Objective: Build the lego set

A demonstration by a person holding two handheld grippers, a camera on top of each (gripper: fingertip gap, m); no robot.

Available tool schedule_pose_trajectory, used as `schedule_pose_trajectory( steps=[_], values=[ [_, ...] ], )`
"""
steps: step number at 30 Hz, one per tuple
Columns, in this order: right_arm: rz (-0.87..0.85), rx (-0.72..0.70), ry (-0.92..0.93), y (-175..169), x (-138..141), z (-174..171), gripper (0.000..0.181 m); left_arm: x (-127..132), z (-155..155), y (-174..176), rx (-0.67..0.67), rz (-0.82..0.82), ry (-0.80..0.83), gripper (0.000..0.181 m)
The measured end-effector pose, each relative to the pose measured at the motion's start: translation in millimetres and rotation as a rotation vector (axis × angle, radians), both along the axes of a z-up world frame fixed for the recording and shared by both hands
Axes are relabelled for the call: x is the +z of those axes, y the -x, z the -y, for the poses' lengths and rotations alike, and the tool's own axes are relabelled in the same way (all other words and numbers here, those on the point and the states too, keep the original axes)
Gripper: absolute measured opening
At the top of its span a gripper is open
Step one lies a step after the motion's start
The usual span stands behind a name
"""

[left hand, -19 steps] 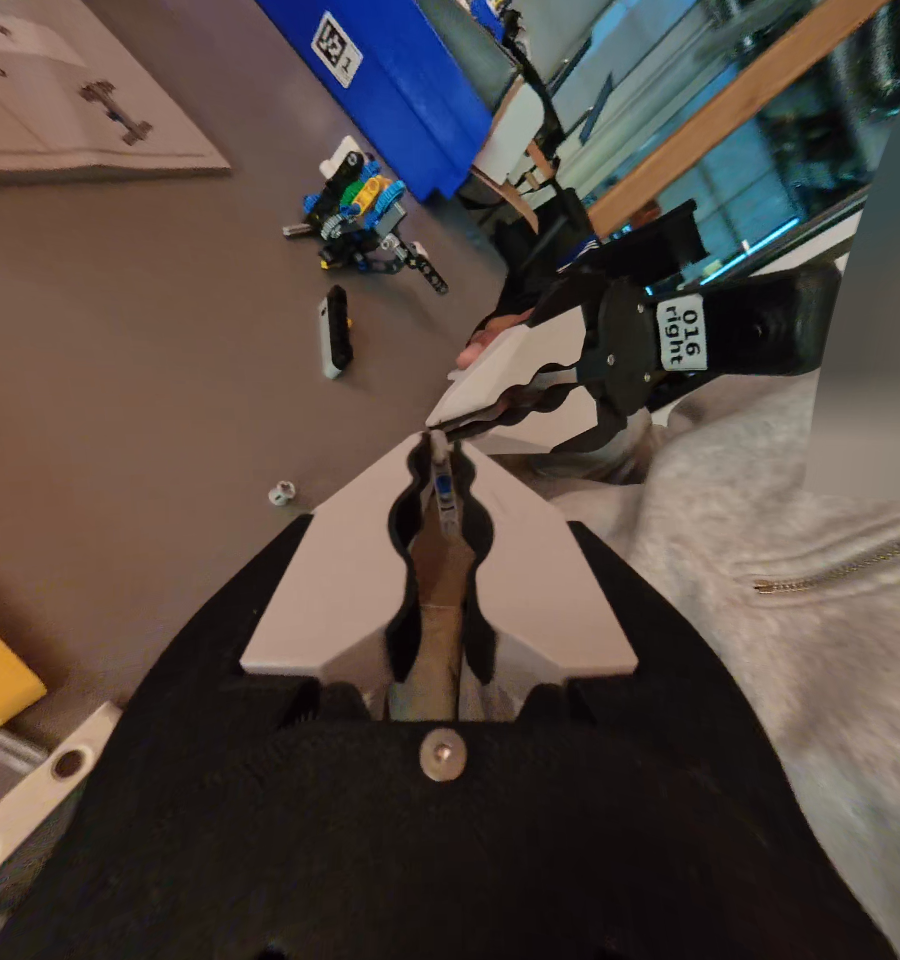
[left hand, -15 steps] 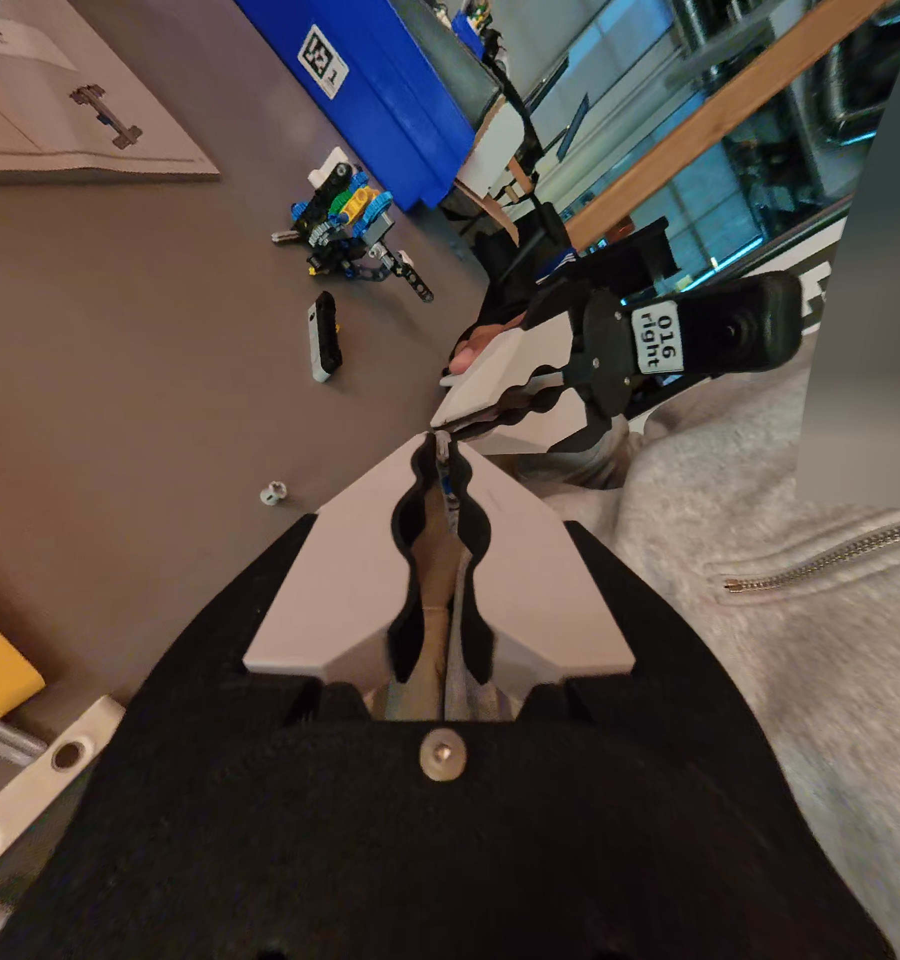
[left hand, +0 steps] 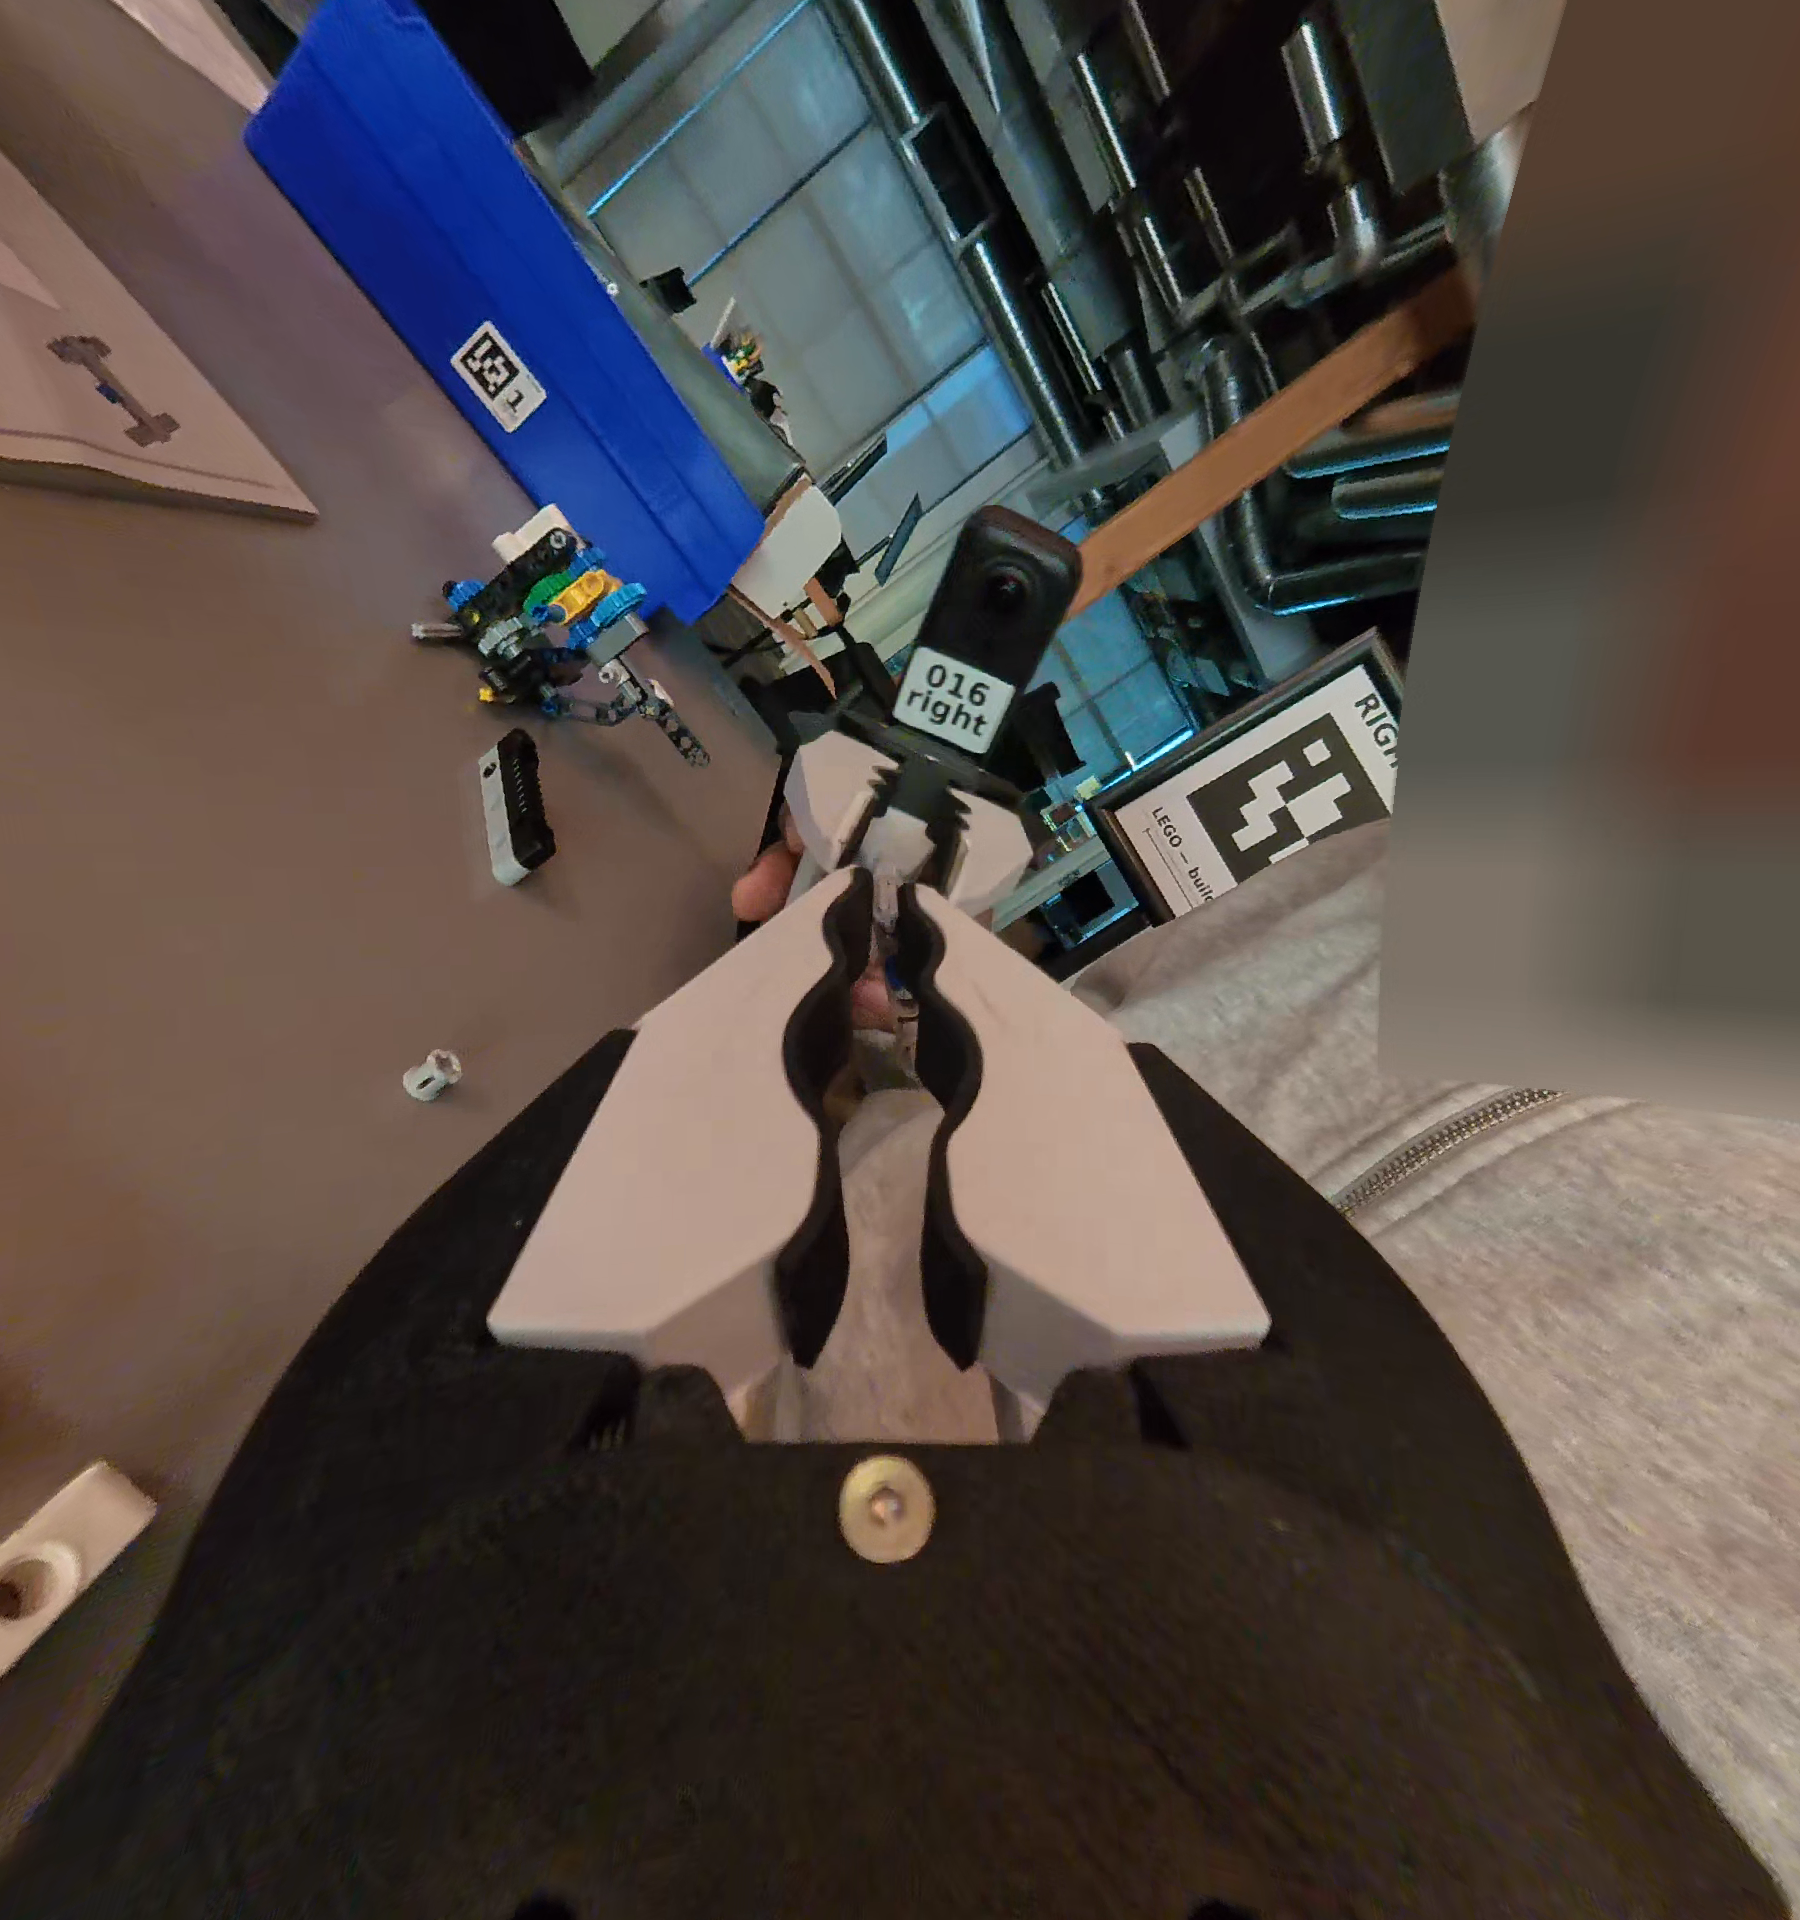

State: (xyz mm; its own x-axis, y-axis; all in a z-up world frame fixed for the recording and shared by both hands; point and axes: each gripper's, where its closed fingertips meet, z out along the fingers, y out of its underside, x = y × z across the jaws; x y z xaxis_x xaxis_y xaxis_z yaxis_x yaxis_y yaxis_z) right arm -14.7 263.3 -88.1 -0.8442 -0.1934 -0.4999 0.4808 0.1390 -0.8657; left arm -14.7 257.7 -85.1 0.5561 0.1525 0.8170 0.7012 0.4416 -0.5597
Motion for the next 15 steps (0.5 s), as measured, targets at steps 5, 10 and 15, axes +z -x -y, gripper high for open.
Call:
schedule_pose_trajectory(
  steps=[5,10,15],
  values=[
    [0.075,-0.008,0.063,3.1,9.4,0.8,0.000,2.5,-0.6,-1.4,-0.003,-0.013,-0.015,0.001],
    [0.091,-0.022,0.066,6.6,8.7,2.3,0.008,5.3,-0.5,-1.9,0.003,-0.029,-0.035,0.001],
    [0.107,-0.004,0.069,4.5,9.4,4.2,0.011,5.9,4.0,-1.1,0.017,-0.033,-0.037,0.001]
  ],
)
